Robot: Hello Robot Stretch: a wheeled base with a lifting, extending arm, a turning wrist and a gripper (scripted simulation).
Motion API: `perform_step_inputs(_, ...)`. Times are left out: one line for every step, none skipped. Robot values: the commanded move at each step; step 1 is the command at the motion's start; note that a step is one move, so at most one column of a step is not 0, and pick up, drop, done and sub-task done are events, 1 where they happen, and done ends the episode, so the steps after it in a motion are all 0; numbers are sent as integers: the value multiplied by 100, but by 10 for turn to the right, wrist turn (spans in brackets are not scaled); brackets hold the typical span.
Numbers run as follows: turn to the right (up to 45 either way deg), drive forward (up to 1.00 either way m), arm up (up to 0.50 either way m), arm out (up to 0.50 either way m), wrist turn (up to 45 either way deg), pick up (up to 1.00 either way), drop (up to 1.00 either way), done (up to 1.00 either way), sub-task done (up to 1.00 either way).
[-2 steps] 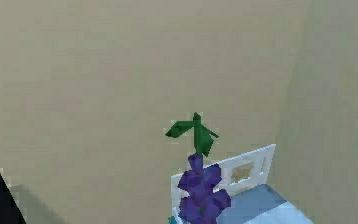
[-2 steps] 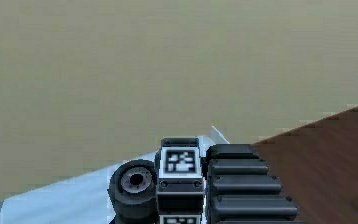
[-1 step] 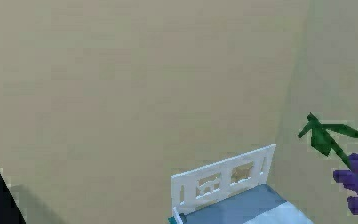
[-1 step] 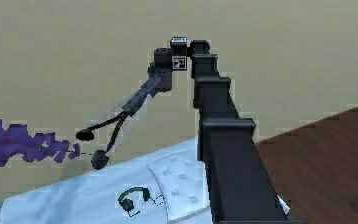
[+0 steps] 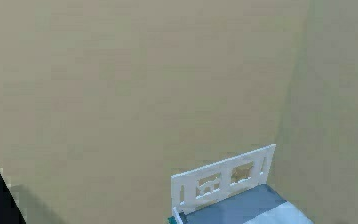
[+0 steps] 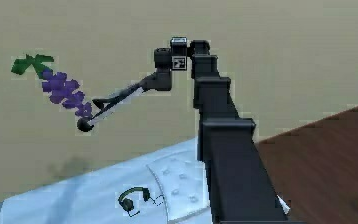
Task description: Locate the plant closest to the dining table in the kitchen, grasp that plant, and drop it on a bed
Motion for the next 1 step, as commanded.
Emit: perform_step_inputs(0, 0, -40, 0, 0, 0, 0, 0, 0)
